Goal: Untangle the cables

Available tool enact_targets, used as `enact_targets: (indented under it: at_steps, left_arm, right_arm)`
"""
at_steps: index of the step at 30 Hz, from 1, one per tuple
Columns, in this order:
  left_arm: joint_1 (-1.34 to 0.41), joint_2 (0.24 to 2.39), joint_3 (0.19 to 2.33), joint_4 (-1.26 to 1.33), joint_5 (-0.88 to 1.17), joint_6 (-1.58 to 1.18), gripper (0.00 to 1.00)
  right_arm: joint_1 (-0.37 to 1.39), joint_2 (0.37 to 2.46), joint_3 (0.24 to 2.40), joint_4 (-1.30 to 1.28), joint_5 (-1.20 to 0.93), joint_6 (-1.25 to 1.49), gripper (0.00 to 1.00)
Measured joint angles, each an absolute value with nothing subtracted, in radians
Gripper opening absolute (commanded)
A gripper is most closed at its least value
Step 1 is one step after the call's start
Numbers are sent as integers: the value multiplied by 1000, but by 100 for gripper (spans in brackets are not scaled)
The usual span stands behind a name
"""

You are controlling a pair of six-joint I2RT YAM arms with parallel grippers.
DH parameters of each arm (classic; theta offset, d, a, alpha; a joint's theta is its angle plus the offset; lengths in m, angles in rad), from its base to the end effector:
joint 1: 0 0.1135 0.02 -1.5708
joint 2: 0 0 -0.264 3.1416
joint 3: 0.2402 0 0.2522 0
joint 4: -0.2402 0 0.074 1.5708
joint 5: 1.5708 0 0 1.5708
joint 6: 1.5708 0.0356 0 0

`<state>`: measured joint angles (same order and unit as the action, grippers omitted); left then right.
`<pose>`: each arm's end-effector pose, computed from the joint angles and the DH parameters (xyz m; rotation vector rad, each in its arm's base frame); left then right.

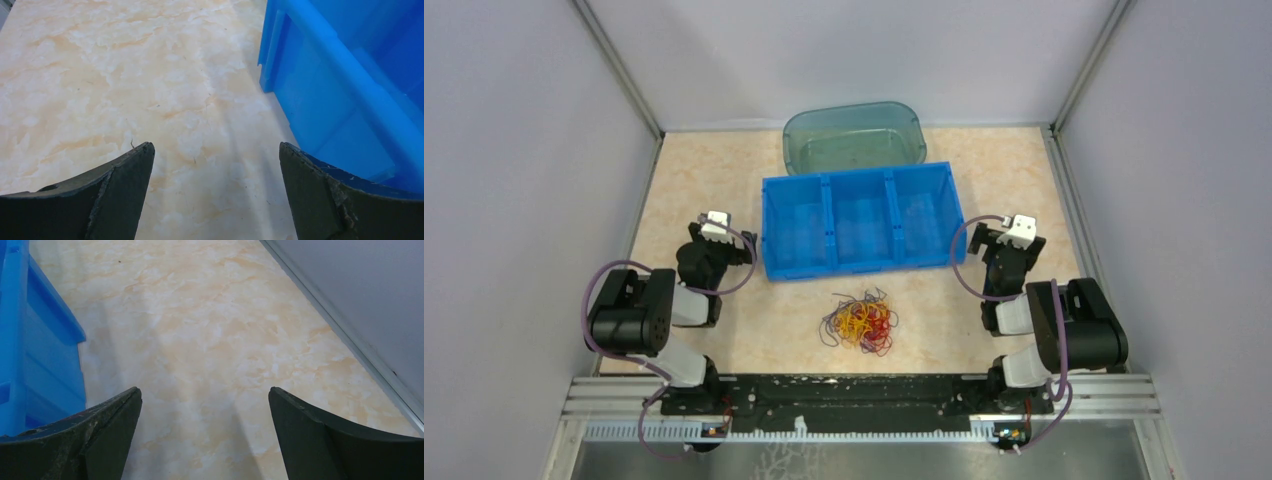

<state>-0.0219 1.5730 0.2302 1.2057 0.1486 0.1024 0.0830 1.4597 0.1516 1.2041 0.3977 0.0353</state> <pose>0.2424 -0.0106 0.1375 0.2161 1.6931 -0.0670 0.2189 0.0044 0.1438 0.2595 1.6521 -0.2434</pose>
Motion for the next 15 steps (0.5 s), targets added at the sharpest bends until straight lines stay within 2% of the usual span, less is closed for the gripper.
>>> enact_targets:
  at_steps: [15]
  left_arm:
    - [-22,1572,233,1201,144,101,100]
  right_arm:
    - [90,1412,152,1163,422,42,99]
